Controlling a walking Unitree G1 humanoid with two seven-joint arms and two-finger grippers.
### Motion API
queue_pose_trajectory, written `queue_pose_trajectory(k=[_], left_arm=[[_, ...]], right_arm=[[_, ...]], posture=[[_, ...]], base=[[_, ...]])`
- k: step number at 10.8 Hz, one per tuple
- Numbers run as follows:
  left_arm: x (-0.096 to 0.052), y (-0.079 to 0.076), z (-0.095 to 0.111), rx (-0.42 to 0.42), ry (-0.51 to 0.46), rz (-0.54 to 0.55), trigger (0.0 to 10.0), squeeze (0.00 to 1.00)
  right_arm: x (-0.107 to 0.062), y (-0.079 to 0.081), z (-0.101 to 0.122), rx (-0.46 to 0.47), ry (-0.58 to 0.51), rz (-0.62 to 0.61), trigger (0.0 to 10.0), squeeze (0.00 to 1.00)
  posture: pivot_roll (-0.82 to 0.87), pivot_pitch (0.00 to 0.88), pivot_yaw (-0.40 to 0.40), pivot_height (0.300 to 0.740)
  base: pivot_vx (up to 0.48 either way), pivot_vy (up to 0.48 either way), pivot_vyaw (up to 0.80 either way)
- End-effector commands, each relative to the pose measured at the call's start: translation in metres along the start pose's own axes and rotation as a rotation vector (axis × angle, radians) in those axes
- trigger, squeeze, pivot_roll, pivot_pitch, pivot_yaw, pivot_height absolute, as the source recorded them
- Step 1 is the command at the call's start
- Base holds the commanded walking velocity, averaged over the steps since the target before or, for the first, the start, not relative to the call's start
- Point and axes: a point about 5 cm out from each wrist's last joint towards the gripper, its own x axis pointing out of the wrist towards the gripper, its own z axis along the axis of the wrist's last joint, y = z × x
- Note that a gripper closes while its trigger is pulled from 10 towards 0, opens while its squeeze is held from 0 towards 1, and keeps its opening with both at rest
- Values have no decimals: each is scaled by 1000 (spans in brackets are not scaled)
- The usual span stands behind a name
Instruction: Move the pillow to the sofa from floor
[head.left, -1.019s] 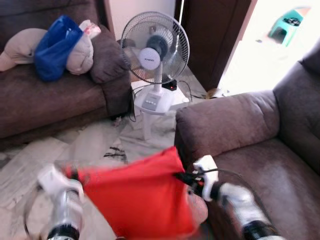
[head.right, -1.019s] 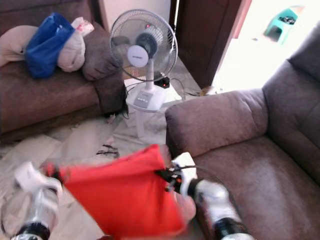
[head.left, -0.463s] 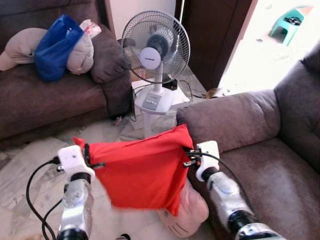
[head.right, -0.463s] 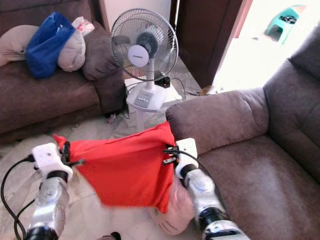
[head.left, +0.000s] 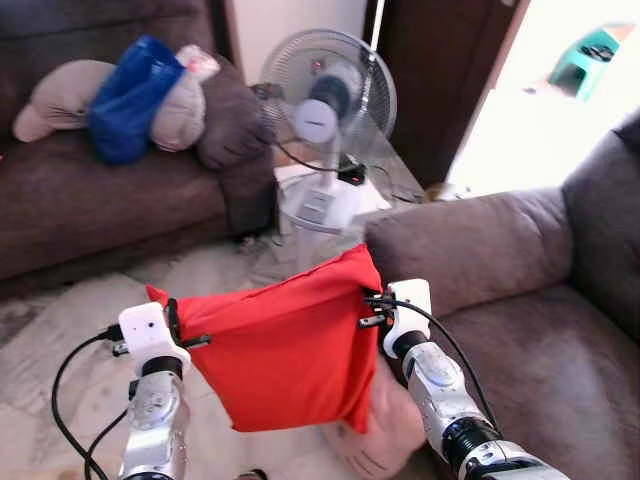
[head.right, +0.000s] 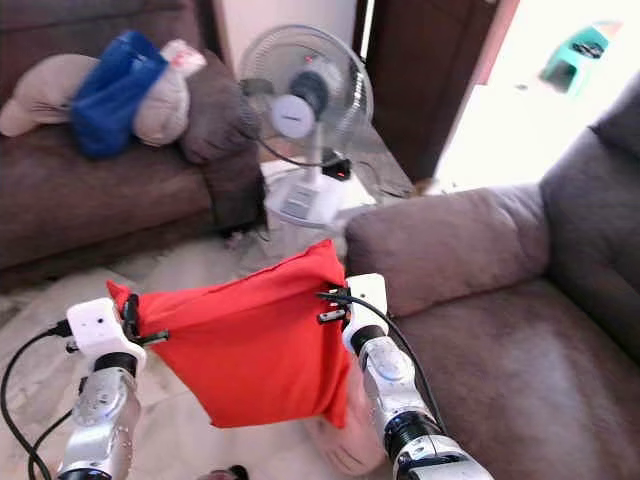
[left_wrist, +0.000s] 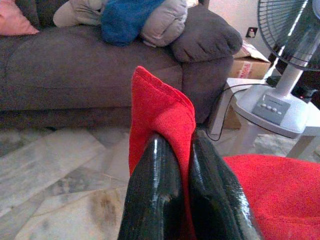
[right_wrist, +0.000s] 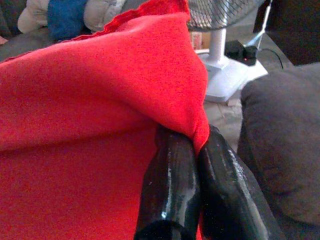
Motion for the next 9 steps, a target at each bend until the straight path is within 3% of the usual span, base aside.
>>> queue_pose_trajectory(k=[1, 5, 9], left_arm=[[4, 14, 11, 15, -42, 57, 10000, 0], [8, 17, 13, 9, -31, 71, 10000, 0], [10, 20, 14, 7, -23, 77, 10000, 0]], right_arm=[[6, -13, 22, 20, -97, -80, 10000, 0], [7, -15, 22, 19, -85, -99, 10000, 0], [11, -10, 27, 29, -106, -99, 10000, 0]], posture=[[154, 58, -20, 740], [149, 91, -11, 740], [151, 103, -12, 740]], base=[[0, 416, 0], [0, 409, -800], [0, 406, 0]])
